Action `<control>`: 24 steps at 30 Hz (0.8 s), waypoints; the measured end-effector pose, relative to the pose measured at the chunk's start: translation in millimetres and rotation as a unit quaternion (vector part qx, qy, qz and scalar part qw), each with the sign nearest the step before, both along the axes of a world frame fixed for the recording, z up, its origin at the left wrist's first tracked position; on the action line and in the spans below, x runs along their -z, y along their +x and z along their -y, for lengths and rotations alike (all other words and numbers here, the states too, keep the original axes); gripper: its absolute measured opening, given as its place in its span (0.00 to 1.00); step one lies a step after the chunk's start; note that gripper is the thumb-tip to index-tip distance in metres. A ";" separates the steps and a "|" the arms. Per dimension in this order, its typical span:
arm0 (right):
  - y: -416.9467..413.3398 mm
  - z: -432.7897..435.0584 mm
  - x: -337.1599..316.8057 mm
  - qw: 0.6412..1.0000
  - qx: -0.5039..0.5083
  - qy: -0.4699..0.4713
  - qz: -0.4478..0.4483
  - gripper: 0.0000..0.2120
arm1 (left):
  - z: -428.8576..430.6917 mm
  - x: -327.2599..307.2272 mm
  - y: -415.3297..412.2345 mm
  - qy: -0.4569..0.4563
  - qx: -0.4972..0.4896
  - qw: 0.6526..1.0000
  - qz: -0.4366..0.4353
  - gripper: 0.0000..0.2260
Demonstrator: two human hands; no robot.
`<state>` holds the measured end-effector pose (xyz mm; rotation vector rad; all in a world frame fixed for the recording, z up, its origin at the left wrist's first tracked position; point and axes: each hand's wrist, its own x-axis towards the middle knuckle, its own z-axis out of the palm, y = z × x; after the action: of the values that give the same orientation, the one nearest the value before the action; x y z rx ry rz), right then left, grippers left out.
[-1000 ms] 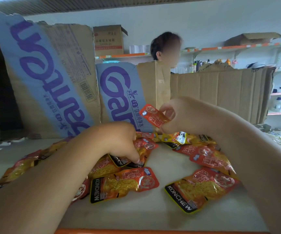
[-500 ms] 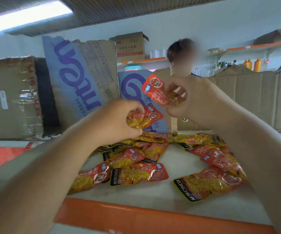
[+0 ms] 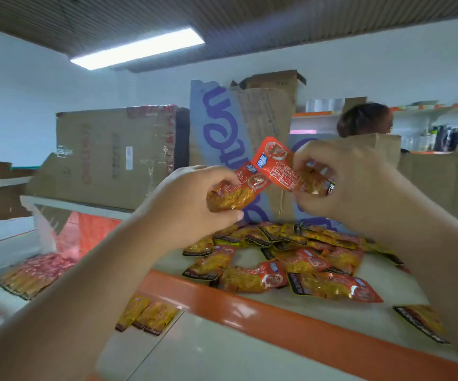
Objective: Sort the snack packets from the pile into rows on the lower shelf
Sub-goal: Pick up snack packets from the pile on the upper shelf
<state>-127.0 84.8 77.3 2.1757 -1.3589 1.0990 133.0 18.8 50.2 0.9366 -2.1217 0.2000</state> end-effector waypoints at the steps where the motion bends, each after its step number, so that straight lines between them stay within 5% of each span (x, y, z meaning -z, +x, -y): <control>1: 16.2 3.6 1.9 1.000 -0.006 -0.001 0.002 0.14 | 0.1 1.3 13.9 0.000 -0.003 1.000 -0.009 0.21; 24: 506.3 147.3 110.4 0.966 -0.172 0.097 0.167 0.16 | 20.6 95.3 490.5 0.040 -0.225 0.969 -0.092 0.25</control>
<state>379.3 -62.5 -33.1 2.5234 -1.2935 1.5819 623.5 -1.8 -45.0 1.4237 -1.7343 0.2441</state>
